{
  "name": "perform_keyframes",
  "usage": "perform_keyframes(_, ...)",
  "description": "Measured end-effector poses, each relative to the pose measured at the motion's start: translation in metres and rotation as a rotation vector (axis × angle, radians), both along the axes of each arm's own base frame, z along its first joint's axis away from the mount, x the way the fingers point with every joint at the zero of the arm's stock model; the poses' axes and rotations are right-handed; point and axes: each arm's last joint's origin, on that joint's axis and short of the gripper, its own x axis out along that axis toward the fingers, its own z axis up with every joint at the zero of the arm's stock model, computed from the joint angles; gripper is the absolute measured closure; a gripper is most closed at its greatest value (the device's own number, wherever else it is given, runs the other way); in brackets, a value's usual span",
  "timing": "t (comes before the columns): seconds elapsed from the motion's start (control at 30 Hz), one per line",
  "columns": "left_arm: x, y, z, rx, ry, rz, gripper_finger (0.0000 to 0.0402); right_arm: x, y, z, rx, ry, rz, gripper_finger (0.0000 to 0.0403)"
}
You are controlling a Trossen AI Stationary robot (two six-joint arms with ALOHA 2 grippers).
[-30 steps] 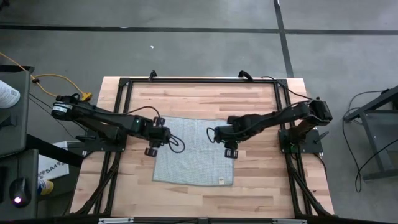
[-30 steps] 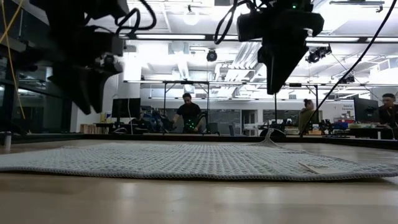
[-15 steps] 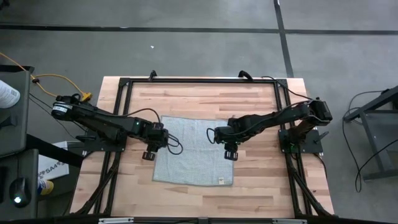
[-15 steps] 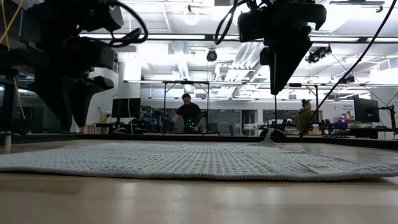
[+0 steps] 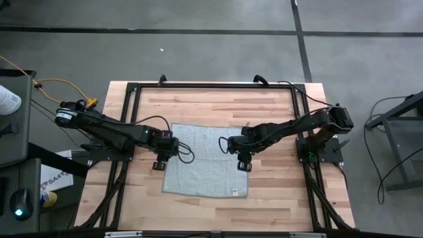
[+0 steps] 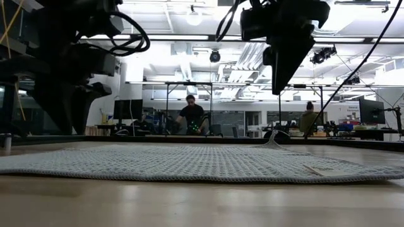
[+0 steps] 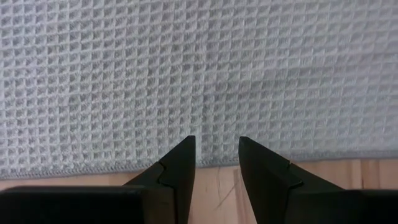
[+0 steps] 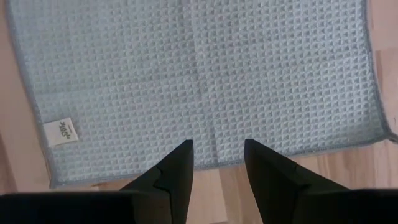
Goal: Fold microfiber towels
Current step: Fold the gray towel
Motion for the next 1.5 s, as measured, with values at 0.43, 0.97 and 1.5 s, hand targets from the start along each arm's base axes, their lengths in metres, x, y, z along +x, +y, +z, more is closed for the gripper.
perform_keyframes(0.43,-0.008,0.001,-0.017,-0.016,0.022,0.047,0.028,-0.007,0.005,-0.028,0.01,0.016,-0.006,0.0266)
perform_keyframes(0.97,-0.009,0.023,-0.027,-0.099,0.0,0.112,0.028,-0.015,0.005,-0.051,0.033,0.021,0.032,0.0266)
perform_keyframes(1.5,-0.009,0.022,-0.027,-0.117,0.0,0.112,0.028,-0.021,0.004,-0.071,0.056,-0.007,0.034,0.0266)
